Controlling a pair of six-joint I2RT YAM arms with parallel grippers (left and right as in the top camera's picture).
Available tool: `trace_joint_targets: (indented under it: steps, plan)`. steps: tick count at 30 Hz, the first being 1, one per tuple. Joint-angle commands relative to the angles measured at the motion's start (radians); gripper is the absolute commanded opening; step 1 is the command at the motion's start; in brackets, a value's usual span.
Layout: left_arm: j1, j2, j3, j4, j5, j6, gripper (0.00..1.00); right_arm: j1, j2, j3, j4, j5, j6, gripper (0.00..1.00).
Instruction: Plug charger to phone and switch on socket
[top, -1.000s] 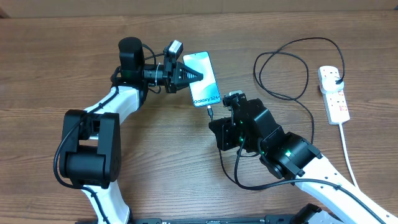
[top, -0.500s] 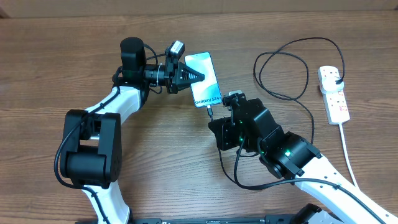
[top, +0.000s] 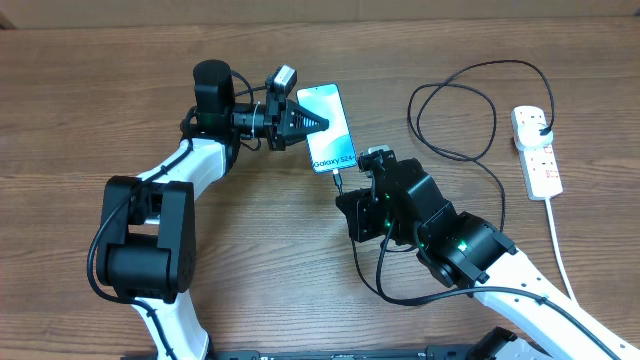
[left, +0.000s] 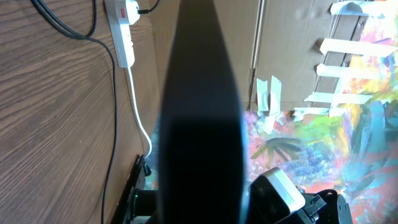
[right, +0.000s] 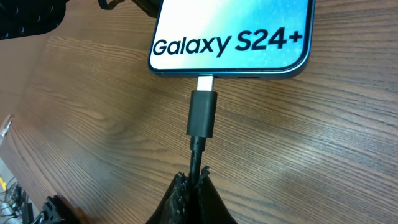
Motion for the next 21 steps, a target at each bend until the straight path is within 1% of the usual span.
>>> trace_joint_targets:
  steps: [1, 14, 21]
  plan:
    - [-0.005, -0.003, 0.03, 0.008, 0.046, 0.001, 0.04, 0.006, 0.005, 0.005, 0.009, 0.039, -0.003, 0.04]
    - [0.013, -0.003, 0.03, 0.008, 0.046, 0.0, 0.04, 0.006, 0.005, 0.005, 0.01, 0.044, -0.003, 0.04]
    - [0.005, -0.003, 0.03, 0.008, 0.046, 0.001, 0.04, 0.006, 0.005, 0.005, 0.043, 0.047, -0.003, 0.04]
